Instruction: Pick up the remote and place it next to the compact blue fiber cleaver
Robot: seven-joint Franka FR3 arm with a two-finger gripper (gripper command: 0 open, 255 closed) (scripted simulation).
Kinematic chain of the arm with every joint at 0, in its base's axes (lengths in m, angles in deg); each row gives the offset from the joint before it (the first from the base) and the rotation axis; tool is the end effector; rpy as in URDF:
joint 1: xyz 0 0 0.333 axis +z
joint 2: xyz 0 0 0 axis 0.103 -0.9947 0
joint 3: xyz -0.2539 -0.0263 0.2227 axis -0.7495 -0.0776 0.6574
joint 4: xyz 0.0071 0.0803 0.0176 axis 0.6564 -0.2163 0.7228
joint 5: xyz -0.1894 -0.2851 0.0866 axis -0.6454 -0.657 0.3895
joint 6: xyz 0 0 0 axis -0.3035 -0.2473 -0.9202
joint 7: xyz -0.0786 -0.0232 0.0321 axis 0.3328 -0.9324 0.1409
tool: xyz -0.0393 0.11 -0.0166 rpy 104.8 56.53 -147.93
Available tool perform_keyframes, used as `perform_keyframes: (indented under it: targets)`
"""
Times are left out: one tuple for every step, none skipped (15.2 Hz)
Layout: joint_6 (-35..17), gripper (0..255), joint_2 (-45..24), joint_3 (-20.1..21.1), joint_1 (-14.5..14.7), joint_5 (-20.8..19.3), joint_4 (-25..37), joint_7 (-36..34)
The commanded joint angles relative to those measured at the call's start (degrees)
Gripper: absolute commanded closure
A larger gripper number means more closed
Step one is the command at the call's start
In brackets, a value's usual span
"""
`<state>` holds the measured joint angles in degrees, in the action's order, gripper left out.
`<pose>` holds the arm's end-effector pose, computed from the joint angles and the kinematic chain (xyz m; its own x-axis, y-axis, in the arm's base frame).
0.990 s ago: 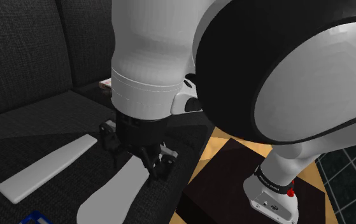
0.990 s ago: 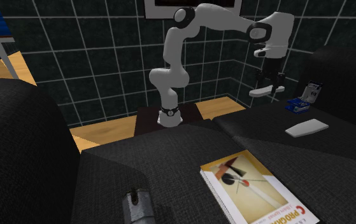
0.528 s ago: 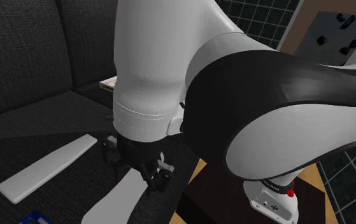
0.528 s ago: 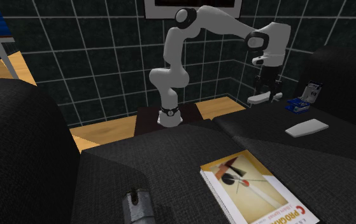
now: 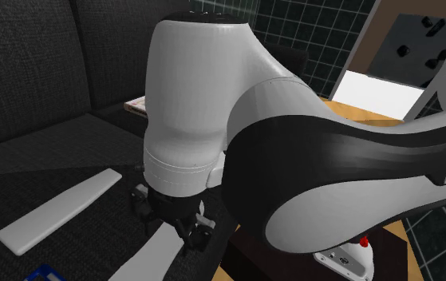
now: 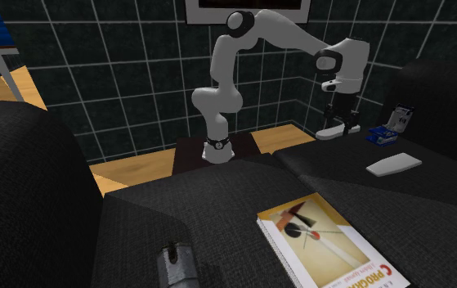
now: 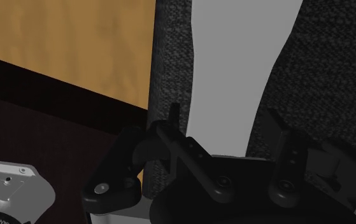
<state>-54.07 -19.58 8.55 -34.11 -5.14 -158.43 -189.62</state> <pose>0.2150 0.4575 0.4546 0.3294 -0.9441 -0.0109 -0.9417 -0.3276 -0.0771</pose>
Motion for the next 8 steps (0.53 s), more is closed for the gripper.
perform_keyframes:
  targets:
    - [-0.1, 255, 0.0, 0.0, 0.0, 0.0, -0.1, 0.0]
    - [-0.1, 255, 0.0, 0.0, 0.0, 0.0, -0.1, 0.0]
    - [-0.1, 255, 0.0, 0.0, 0.0, 0.0, -0.1, 0.0]
    - [-0.1, 255, 0.0, 0.0, 0.0, 0.0, -0.1, 0.0]
    - [-0.1, 0, 0.0, 0.0, 0.0, 0.0, -0.1, 0.0]
    - [-0.1, 0, 0.0, 0.0, 0.0, 0.0, -0.1, 0.0]
    - [-0.1, 0, 0.0, 0.0, 0.0, 0.0, -0.1, 0.0]
    - [-0.1, 0, 0.0, 0.0, 0.0, 0.0, -0.1, 0.0]
